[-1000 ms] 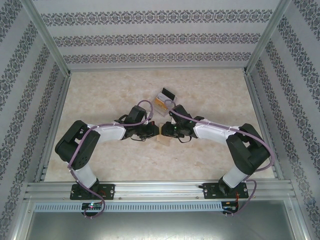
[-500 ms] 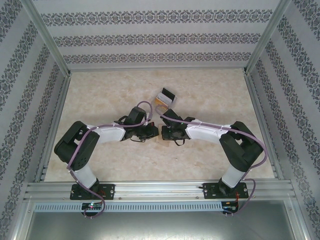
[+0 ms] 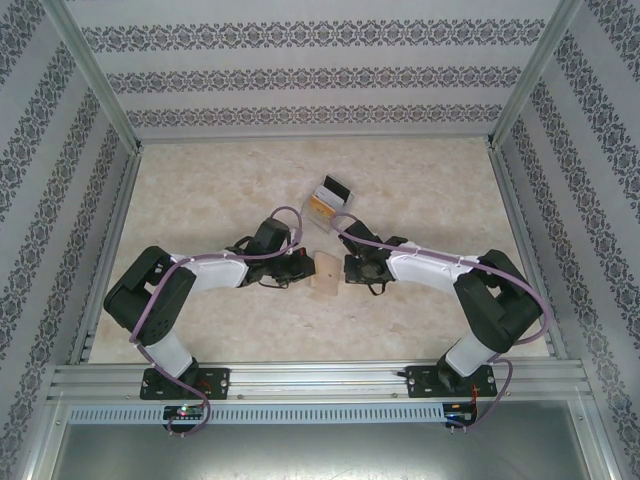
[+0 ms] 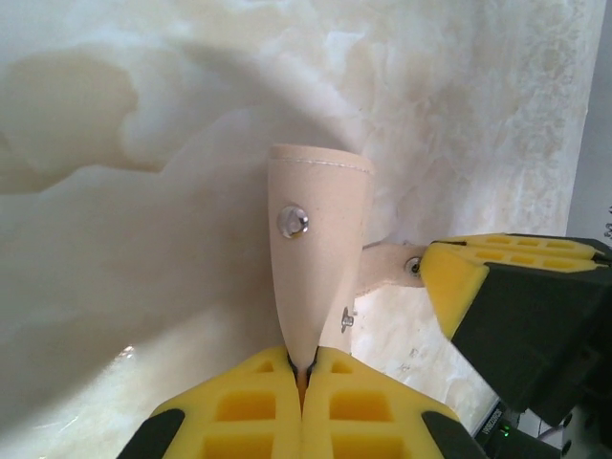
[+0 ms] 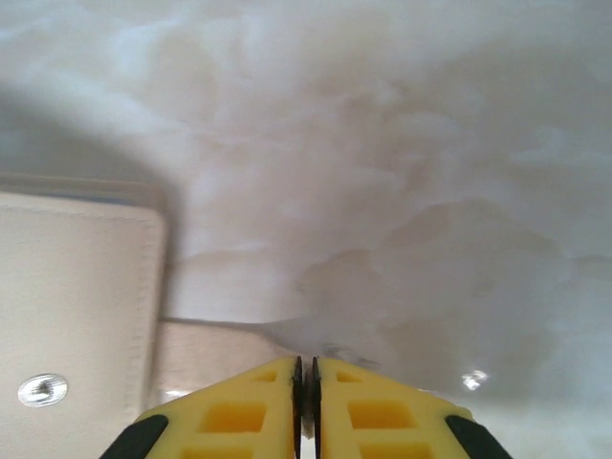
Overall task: Put the credit cards into the card holder
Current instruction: Open the button on the card holder.
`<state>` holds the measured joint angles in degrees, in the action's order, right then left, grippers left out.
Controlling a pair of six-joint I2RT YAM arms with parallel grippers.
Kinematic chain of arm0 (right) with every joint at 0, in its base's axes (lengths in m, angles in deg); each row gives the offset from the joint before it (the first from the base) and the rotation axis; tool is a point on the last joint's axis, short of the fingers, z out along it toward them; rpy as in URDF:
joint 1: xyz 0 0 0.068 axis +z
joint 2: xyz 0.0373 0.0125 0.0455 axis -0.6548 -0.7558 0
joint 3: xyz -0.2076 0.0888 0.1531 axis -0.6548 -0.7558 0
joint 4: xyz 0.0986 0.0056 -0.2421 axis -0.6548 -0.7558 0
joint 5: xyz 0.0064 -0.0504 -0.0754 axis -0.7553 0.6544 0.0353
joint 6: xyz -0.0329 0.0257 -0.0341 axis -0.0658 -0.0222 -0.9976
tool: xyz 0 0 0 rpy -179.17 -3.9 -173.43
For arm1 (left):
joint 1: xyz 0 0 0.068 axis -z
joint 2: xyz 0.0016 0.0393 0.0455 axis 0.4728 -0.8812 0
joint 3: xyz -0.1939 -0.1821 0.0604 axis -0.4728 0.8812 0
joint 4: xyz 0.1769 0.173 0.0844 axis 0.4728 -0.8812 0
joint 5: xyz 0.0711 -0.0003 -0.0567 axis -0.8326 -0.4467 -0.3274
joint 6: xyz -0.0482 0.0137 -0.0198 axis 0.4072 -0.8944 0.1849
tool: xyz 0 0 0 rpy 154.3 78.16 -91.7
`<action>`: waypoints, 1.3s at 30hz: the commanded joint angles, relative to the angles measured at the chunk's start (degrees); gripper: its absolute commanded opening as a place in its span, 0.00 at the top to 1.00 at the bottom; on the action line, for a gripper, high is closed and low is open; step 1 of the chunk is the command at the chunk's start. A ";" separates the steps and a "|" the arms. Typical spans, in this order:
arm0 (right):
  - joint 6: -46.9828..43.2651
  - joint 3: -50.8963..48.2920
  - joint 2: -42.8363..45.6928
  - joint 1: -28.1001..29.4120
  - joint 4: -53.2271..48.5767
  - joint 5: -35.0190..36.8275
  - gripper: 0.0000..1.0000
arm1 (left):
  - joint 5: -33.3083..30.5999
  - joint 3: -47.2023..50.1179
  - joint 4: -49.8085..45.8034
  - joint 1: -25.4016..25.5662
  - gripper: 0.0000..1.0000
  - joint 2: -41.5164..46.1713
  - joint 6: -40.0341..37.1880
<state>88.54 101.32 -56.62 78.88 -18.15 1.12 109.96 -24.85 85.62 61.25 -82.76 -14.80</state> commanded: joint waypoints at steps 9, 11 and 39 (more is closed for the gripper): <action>-3.35 -1.25 -0.90 -0.95 -5.73 3.54 0.79 | -1.83 1.71 0.80 0.52 1.00 0.89 1.91; -3.51 -1.06 -0.78 -0.76 -5.96 3.42 0.78 | -1.89 1.63 0.74 0.69 0.99 0.90 1.95; -3.45 0.67 -2.68 -0.67 3.98 -10.49 0.90 | -3.38 1.96 -1.21 1.24 0.99 2.64 1.00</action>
<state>84.96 103.44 -59.22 78.88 -12.36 -11.62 107.99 -23.73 85.71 61.65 -81.86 -13.64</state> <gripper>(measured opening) 0.097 0.052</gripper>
